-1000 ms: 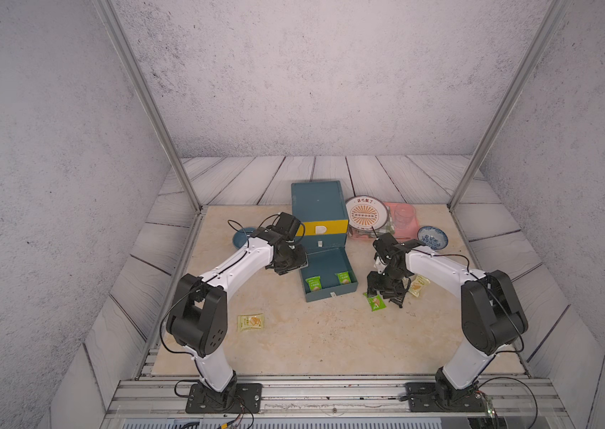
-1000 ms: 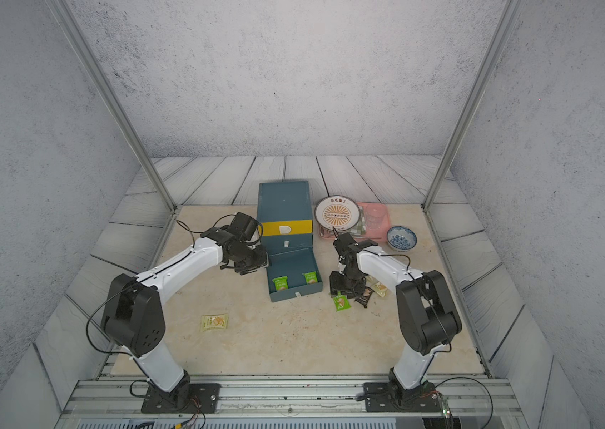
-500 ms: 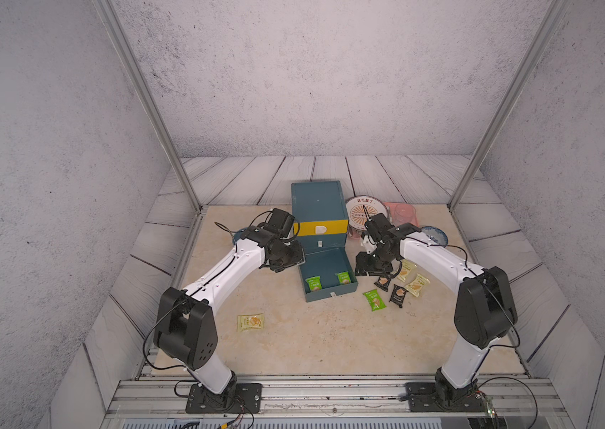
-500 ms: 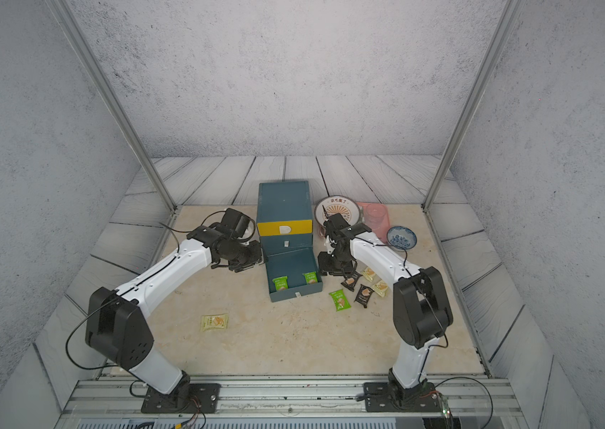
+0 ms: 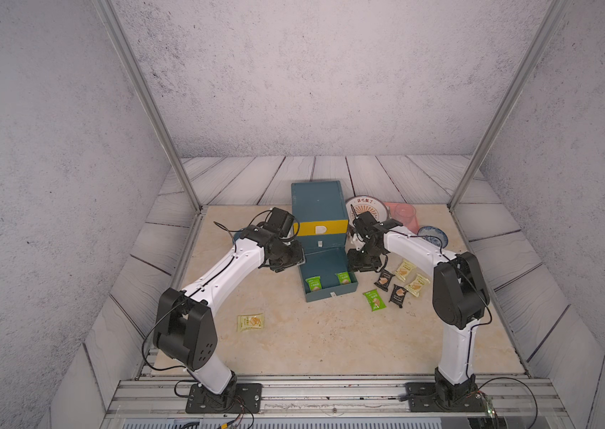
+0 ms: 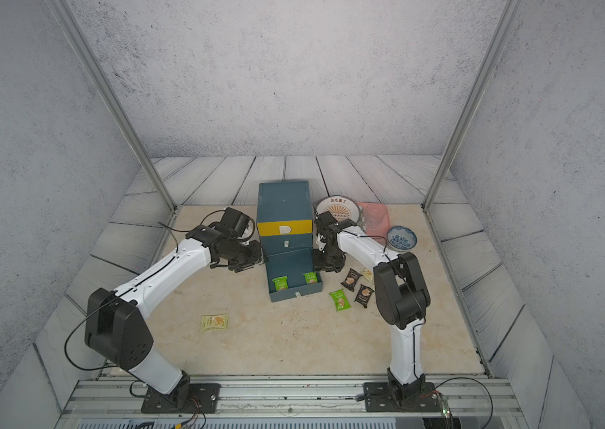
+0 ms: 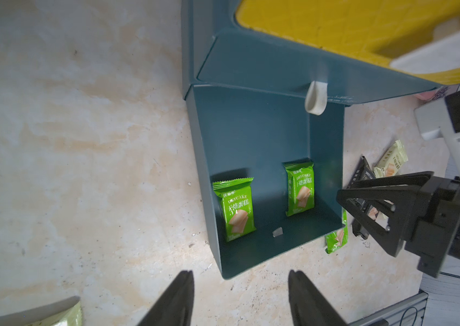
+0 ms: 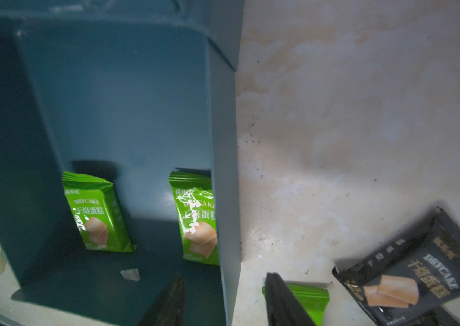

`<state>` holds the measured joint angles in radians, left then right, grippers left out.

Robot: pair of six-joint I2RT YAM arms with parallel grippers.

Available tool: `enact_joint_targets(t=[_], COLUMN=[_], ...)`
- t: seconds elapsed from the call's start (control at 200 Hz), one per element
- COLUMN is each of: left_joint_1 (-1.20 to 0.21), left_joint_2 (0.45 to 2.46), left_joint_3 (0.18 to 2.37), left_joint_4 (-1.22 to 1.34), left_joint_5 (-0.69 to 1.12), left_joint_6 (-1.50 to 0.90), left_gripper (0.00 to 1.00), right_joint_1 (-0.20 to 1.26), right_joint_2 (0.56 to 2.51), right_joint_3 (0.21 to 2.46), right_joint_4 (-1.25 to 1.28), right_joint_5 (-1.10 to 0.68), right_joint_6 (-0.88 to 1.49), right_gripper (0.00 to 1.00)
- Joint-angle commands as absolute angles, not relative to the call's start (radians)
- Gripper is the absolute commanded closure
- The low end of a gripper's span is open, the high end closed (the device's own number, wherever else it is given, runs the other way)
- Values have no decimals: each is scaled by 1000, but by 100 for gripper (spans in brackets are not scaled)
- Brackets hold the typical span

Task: Take the cookies out of the drawer
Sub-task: Adjust the drawer in the storage box.

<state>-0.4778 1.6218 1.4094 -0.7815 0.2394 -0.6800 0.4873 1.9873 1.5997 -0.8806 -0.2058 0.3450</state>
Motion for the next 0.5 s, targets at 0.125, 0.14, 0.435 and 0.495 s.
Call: enact_joint_targets(t=[0.125, 0.14, 0.435, 0.495], left_joint_1=[-472, -472, -501, -511], left_joint_2=[1610, 1610, 1636, 1645], left_joint_3=[1426, 1425, 1451, 1461], left_joint_4=[-786, -784, -777, -780], left_joint_5=[274, 276, 316, 320], left_joint_6=[-672, -672, -676, -678], left_gripper=[41, 41, 42, 42], right_joint_1=[518, 518, 522, 523], right_joint_2=[2033, 2031, 2018, 2018], right_joint_3=[1629, 1629, 1637, 1640], right_joint_4=[-871, -868, -821, -819], right_joint_5=[-146, -143, -105, -101], right_joint_6=[381, 386, 461, 477], right_gripper=[63, 64, 86, 89])
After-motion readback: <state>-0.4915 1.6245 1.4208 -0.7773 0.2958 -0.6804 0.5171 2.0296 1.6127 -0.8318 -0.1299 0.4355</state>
